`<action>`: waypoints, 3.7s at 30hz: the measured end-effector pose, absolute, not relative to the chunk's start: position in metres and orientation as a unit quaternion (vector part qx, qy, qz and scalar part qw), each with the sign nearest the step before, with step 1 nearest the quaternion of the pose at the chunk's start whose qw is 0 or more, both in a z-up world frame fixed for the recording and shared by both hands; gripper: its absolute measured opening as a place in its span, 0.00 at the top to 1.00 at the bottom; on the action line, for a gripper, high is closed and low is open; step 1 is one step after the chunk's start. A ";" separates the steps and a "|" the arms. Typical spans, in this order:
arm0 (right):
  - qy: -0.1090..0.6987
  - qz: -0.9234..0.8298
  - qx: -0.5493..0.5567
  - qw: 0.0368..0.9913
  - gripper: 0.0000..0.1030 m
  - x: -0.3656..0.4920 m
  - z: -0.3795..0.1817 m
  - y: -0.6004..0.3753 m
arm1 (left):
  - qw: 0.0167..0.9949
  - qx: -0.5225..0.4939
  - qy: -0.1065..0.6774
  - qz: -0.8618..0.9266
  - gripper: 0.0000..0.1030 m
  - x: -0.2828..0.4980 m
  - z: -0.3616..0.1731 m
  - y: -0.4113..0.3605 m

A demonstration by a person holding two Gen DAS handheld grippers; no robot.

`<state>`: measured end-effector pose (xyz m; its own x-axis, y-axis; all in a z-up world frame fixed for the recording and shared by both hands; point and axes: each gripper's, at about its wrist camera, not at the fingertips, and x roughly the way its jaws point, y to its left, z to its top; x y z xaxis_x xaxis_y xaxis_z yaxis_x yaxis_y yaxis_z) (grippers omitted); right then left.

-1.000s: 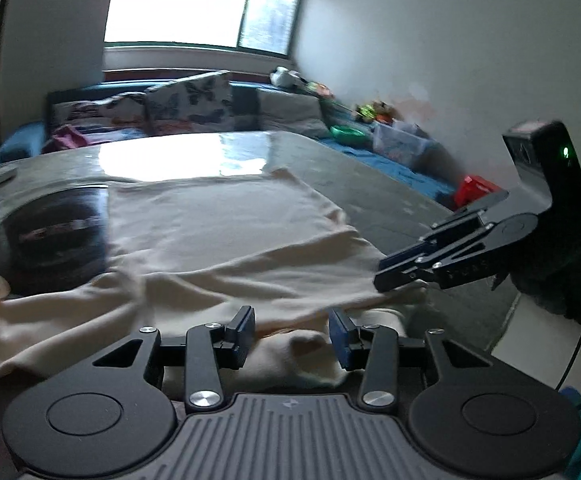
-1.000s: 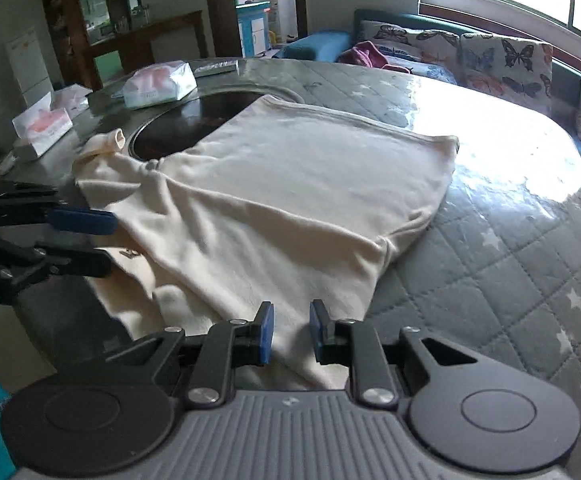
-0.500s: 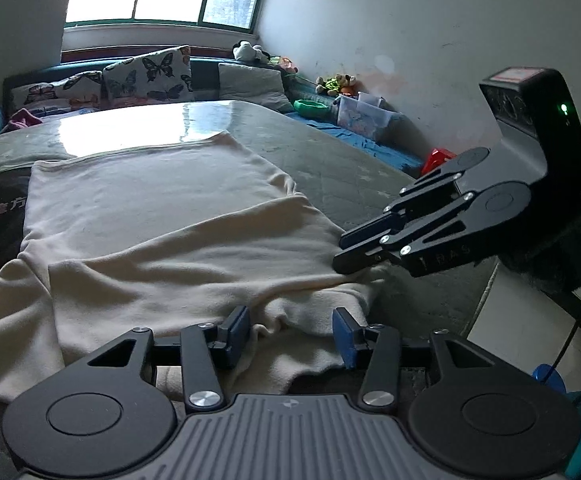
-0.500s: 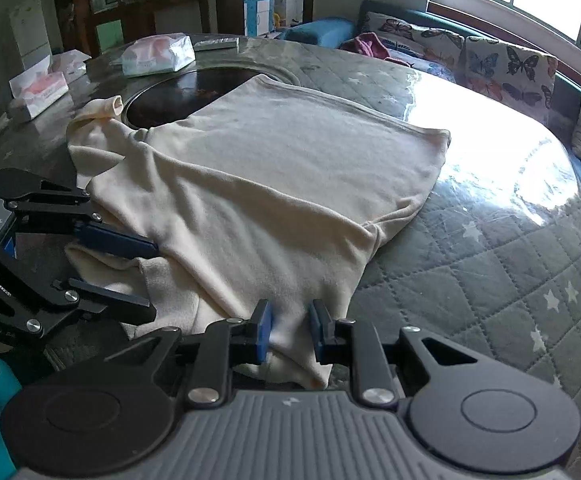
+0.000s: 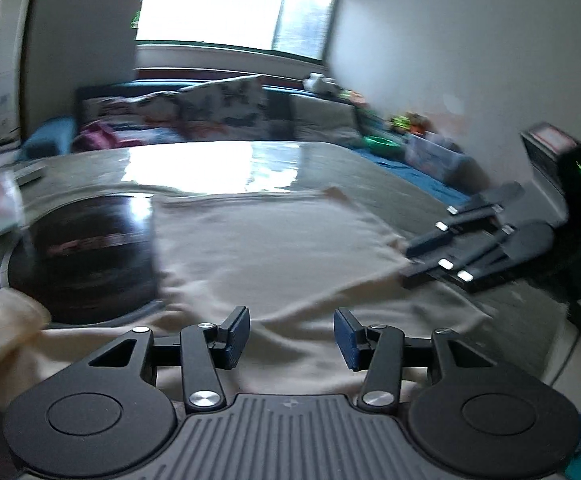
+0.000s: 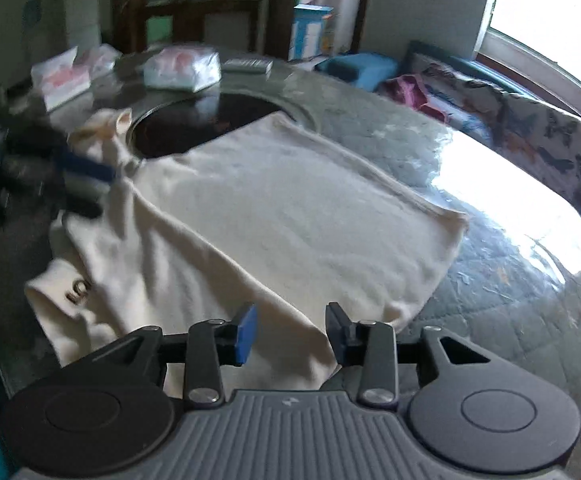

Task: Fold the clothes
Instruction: 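Move the open left gripper to the cream shirt sleeve, then close the left gripper on the sleeve cuff, then lift the sleeve with the left gripper, lay it across the body, release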

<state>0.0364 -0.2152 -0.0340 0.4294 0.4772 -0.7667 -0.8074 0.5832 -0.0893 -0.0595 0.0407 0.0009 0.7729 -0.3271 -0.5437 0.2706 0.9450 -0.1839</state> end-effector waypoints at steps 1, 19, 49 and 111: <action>0.368 0.400 -0.229 0.807 0.64 0.041 -0.036 -0.215 | 0.941 -0.053 0.300 -0.148 0.51 -0.058 0.000 0.048; 0.412 0.378 -0.205 0.803 0.93 0.055 -0.030 -0.239 | 0.939 -0.066 0.326 -0.082 0.51 -0.038 -0.025 0.095; 0.381 0.351 -0.158 0.841 0.72 0.037 -0.046 -0.225 | 0.932 -0.022 0.317 -0.175 0.75 -0.023 -0.025 0.013; 0.339 0.465 -0.181 0.798 0.63 -0.023 -0.036 -0.130 | 0.916 -0.222 0.277 0.185 0.94 -0.053 -0.027 0.225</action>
